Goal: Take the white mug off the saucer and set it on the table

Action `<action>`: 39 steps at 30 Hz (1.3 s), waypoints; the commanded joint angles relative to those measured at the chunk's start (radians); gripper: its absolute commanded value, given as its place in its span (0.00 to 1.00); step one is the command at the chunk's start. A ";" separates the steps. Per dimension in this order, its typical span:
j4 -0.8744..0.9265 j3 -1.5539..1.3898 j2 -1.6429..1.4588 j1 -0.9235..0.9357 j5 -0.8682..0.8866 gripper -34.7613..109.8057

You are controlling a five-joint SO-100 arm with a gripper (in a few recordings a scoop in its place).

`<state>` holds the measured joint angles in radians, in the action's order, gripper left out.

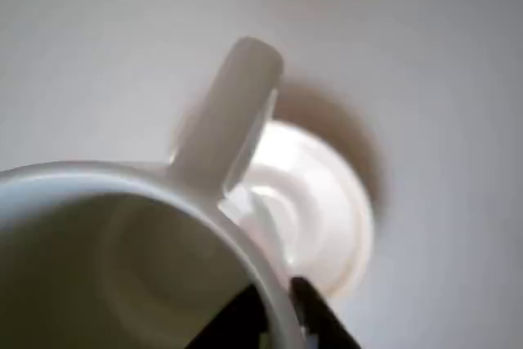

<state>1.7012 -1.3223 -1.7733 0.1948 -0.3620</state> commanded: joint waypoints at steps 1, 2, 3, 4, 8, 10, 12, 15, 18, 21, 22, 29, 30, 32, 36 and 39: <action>-0.021 0.110 -0.040 0.144 -0.138 0.23; -0.031 0.110 -0.020 0.173 -0.164 0.23; -0.038 0.110 0.002 0.199 -0.189 0.23; -0.046 0.110 0.025 0.222 -0.207 0.23; -0.092 0.078 0.106 0.293 -0.273 0.23; -0.144 0.018 0.118 0.316 -0.304 0.23; -0.193 -0.046 0.123 0.334 -0.325 0.23; -0.258 -0.137 0.132 0.351 -0.347 0.23; -0.316 -0.213 0.138 0.367 -0.374 0.23; -0.333 -0.245 0.160 0.379 -0.385 0.23; -0.347 -0.265 0.161 0.382 -0.391 0.23; -0.411 -0.362 0.161 0.400 -0.433 0.23; -0.413 -0.367 0.164 0.402 -0.433 0.23; -0.413 -0.367 0.172 0.402 -0.434 0.23; -0.405 -0.368 0.172 0.400 -0.439 0.27; -0.405 -0.368 0.158 0.399 -0.439 0.27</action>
<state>1.3070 -1.6935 -1.5861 0.5706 -0.7931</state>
